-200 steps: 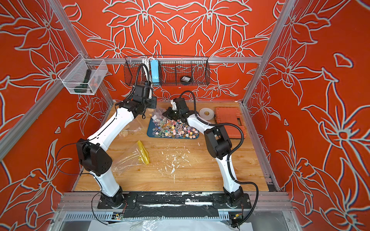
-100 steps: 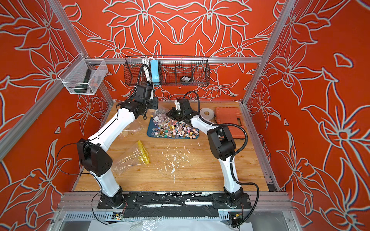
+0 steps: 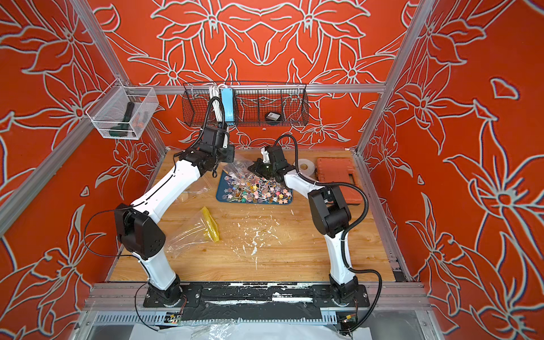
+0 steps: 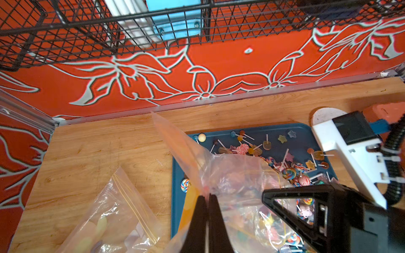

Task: Pour candies out of the ziploc bag
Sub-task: 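Pour the candies out of the ziploc bag onto the tray.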

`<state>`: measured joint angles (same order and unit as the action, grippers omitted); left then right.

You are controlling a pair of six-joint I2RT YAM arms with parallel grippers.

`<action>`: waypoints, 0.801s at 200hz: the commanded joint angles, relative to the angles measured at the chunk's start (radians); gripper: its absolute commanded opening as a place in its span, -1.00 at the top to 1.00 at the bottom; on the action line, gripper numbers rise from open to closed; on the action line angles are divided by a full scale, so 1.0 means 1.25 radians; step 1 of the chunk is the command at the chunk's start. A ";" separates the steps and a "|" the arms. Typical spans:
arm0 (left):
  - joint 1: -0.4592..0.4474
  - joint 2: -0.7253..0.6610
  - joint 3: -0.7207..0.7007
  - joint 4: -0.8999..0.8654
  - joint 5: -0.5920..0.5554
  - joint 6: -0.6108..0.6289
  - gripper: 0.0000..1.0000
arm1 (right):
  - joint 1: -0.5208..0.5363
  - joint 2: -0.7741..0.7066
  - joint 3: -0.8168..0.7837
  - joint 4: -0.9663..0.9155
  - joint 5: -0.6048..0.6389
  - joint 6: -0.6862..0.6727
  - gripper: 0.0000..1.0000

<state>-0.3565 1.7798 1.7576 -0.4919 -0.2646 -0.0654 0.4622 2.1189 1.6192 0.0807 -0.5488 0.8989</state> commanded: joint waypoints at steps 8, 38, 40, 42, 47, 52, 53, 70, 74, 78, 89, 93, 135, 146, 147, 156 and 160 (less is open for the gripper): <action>0.007 -0.032 0.046 0.059 -0.050 0.017 1.00 | -0.012 0.015 0.001 -0.054 0.017 0.006 1.00; 0.007 -0.025 0.083 0.046 -0.052 0.023 1.00 | 0.006 0.043 0.041 -0.064 0.009 0.010 1.00; 0.007 -0.023 0.084 0.046 -0.052 0.023 1.00 | 0.007 0.045 0.044 -0.065 0.009 0.010 1.00; 0.007 -0.023 0.086 0.045 -0.052 0.023 1.00 | 0.008 0.047 0.047 -0.065 0.009 0.011 1.00; 0.007 -0.022 0.089 0.044 -0.052 0.024 1.00 | 0.012 0.052 0.053 -0.067 0.008 0.012 1.00; 0.007 -0.022 0.091 0.044 -0.052 0.025 1.00 | 0.015 0.056 0.057 -0.067 0.008 0.013 1.00; 0.007 -0.022 0.091 0.044 -0.052 0.025 1.00 | 0.015 0.058 0.058 -0.067 0.007 0.013 1.00; 0.007 -0.021 0.091 0.045 -0.052 0.025 1.00 | 0.022 0.072 0.071 -0.067 0.006 0.018 1.00; 0.007 -0.021 0.090 0.045 -0.052 0.025 1.00 | 0.023 0.074 0.074 -0.067 0.006 0.019 1.00; 0.007 -0.020 0.089 0.045 -0.052 0.026 1.00 | 0.024 0.077 0.076 -0.067 0.006 0.019 1.00; 0.007 -0.020 0.087 0.045 -0.053 0.027 1.00 | 0.024 0.085 0.081 -0.067 0.003 0.021 1.00; 0.007 -0.020 0.086 0.045 -0.053 0.027 1.00 | 0.025 0.087 0.084 -0.068 0.003 0.022 1.00; 0.007 -0.019 0.075 0.050 -0.056 0.028 1.00 | 0.025 0.100 0.090 -0.068 0.002 0.023 1.00; 0.006 -0.019 0.075 0.051 -0.056 0.028 1.00 | 0.025 0.101 0.092 -0.070 0.002 0.022 1.00; 0.007 -0.019 0.075 0.052 -0.056 0.028 1.00 | 0.025 0.101 0.092 -0.070 0.002 0.022 1.00; 0.007 -0.019 0.076 0.051 -0.056 0.029 1.00 | 0.025 0.102 0.091 -0.070 0.002 0.022 1.00; 0.007 -0.019 0.077 0.051 -0.056 0.029 1.00 | 0.025 0.102 0.091 -0.070 0.002 0.022 1.00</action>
<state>-0.3565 1.7821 1.8317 -0.5171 -0.2813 -0.0441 0.4976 2.1899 1.7367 0.0906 -0.5659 0.9260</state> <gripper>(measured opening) 0.047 0.050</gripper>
